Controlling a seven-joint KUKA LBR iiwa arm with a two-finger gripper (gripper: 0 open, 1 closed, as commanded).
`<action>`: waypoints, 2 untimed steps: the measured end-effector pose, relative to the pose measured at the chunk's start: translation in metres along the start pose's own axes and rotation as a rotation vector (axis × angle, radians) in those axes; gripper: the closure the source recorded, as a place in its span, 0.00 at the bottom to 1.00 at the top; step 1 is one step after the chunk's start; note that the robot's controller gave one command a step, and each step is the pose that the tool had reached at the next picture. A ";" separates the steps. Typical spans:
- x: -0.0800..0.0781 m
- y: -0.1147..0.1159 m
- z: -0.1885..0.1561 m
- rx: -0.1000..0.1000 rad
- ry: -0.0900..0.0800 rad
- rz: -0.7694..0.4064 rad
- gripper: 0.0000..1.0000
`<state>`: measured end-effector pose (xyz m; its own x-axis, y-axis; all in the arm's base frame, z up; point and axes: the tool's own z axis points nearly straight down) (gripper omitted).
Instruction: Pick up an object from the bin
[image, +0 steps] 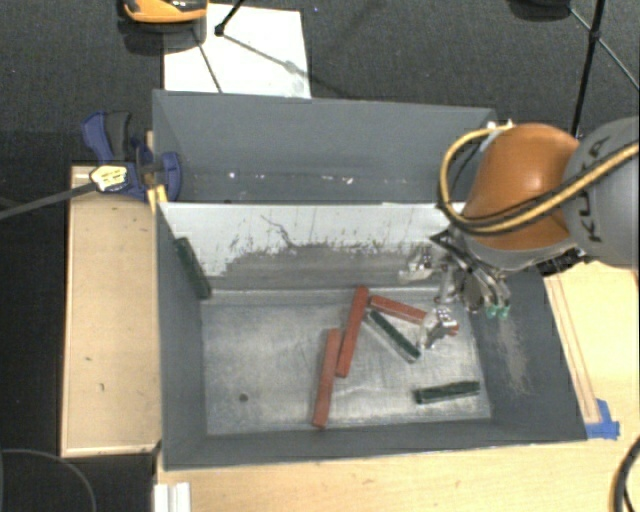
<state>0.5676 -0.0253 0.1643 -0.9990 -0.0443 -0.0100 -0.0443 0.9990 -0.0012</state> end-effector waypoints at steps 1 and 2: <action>0.006 -0.006 0.028 -0.003 0.015 -0.008 0.00; -0.009 -0.029 0.091 -0.003 0.005 -0.240 1.00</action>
Offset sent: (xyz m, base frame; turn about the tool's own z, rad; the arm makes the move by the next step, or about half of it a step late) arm 0.0085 -0.0291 -0.0940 -0.2430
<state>0.5786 -0.0544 0.0739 -0.9598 -0.2807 -0.0044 -0.2807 0.9598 0.0003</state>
